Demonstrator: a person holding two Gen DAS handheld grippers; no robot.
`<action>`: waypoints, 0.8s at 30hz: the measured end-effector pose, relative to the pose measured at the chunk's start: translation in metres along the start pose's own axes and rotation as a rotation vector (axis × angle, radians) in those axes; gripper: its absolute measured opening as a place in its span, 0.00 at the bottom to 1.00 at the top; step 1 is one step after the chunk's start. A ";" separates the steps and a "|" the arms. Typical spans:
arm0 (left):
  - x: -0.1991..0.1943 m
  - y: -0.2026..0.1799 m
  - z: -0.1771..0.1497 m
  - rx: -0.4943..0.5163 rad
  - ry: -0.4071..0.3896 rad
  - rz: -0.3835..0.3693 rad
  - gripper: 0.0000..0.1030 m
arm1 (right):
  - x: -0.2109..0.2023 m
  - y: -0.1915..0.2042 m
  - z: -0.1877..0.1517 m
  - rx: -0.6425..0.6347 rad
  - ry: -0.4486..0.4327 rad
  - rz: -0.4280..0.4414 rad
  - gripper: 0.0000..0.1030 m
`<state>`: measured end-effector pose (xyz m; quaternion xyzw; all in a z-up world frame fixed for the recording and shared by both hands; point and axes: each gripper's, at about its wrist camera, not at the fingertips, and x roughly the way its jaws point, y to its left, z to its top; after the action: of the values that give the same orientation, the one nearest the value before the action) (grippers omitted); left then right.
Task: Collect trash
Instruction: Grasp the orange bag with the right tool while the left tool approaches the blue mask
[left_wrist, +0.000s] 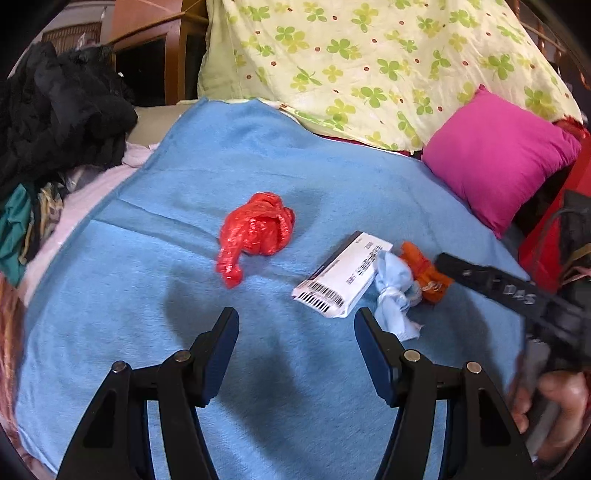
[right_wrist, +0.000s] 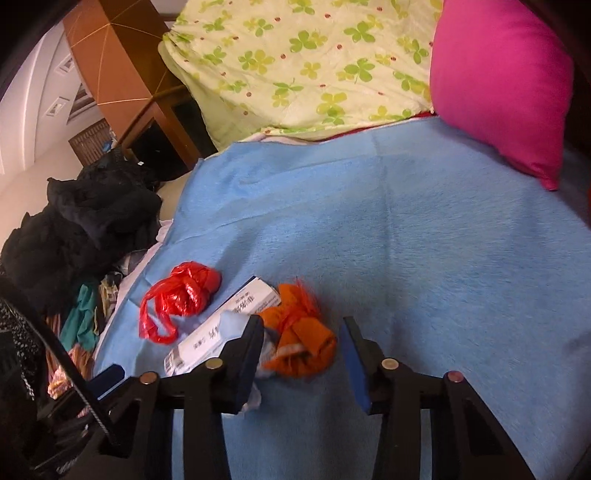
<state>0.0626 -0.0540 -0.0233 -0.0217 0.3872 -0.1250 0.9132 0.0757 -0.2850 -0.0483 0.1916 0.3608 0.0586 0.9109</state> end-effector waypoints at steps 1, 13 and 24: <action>0.000 -0.001 0.001 0.000 -0.002 0.000 0.64 | 0.005 0.000 0.001 0.000 0.008 -0.002 0.40; 0.004 0.000 0.004 0.001 -0.002 0.013 0.64 | 0.013 -0.001 -0.001 -0.011 0.081 0.006 0.28; 0.006 -0.027 -0.005 0.065 0.036 -0.112 0.64 | -0.054 0.000 -0.008 -0.015 -0.004 -0.058 0.28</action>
<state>0.0575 -0.0817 -0.0270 -0.0115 0.3975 -0.1885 0.8980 0.0306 -0.2958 -0.0201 0.1744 0.3639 0.0345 0.9143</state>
